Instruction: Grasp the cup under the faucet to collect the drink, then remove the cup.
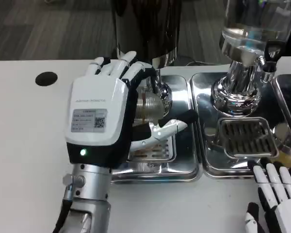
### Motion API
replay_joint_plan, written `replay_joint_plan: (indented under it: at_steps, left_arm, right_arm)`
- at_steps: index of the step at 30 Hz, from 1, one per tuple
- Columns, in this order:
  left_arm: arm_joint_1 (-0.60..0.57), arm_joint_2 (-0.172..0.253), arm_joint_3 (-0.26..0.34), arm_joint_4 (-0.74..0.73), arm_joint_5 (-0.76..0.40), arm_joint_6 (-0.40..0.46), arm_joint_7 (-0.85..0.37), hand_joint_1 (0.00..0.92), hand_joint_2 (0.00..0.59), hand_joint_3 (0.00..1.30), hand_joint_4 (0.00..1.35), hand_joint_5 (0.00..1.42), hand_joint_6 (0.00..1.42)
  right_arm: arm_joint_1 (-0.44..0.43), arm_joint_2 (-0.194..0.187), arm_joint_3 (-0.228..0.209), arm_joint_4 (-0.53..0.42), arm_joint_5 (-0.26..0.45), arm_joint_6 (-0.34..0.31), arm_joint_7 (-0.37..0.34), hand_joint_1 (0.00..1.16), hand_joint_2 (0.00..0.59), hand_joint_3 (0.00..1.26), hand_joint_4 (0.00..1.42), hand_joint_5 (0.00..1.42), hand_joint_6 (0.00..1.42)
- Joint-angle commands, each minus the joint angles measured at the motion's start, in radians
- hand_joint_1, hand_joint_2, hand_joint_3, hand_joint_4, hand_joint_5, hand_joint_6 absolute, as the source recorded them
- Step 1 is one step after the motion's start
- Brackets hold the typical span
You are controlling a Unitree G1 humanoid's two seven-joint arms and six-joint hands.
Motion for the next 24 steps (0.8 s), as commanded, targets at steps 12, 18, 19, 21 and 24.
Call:
replay_joint_plan:
  at_steps: [12,18,19,21,24]
  left_arm:
    - [0.044,-0.006,0.007,0.049,-0.016,0.000,0.016,0.000,0.071,0.53,0.23,0.48,0.27]
    - [0.044,-0.007,0.007,0.048,-0.013,-0.001,0.017,0.000,0.072,0.53,0.20,0.47,0.27]
    - [0.044,-0.007,0.008,0.048,-0.014,-0.002,0.018,0.000,0.072,0.53,0.19,0.47,0.27]
    - [0.044,-0.008,0.008,0.047,-0.013,-0.002,0.019,0.000,0.071,0.53,0.19,0.47,0.27]
    - [0.044,-0.008,0.008,0.047,-0.012,-0.002,0.019,0.000,0.068,0.53,0.18,0.47,0.27]
  right_arm:
    - [0.005,0.003,-0.001,0.012,0.009,-0.007,-0.009,0.00,0.564,0.05,0.00,0.00,0.00]
    - [0.002,0.005,-0.002,0.014,0.010,-0.009,-0.009,0.00,0.564,0.05,0.00,0.00,0.00]
    - [0.001,0.005,-0.002,0.014,0.010,-0.009,-0.008,0.00,0.564,0.05,0.00,0.00,0.00]
    - [0.000,0.005,-0.002,0.014,0.011,-0.009,-0.007,0.00,0.564,0.05,0.00,0.00,0.00]
    - [-0.001,0.006,-0.001,0.014,0.010,-0.009,-0.006,0.00,0.564,0.05,0.00,0.00,0.00]
